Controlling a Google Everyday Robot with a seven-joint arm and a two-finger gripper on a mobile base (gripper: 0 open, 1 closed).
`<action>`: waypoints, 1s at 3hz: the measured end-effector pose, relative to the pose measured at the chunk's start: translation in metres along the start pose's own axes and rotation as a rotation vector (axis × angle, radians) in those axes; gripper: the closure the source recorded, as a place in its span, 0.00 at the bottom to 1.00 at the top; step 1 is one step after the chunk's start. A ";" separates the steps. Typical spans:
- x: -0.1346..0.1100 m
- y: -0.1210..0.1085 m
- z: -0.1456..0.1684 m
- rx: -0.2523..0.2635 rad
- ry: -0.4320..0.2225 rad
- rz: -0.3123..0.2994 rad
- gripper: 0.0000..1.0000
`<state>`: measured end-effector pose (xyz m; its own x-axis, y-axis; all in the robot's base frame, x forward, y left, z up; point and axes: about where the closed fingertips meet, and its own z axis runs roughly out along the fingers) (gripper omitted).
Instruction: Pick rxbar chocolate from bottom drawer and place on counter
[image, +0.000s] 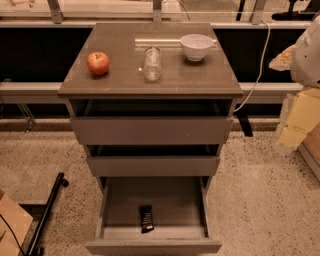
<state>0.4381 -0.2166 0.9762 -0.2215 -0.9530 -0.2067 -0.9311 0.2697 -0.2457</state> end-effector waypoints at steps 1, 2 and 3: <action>0.000 0.000 0.000 0.000 0.000 0.000 0.00; 0.000 -0.009 0.023 0.012 0.015 0.072 0.00; 0.000 -0.021 0.063 0.009 0.002 0.188 0.00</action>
Offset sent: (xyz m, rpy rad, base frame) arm 0.0448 0.0019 -0.0616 0.0122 0.0245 -0.2173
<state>0.4760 -0.2136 0.9219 -0.3916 -0.8860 -0.2482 -0.8707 0.4440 -0.2114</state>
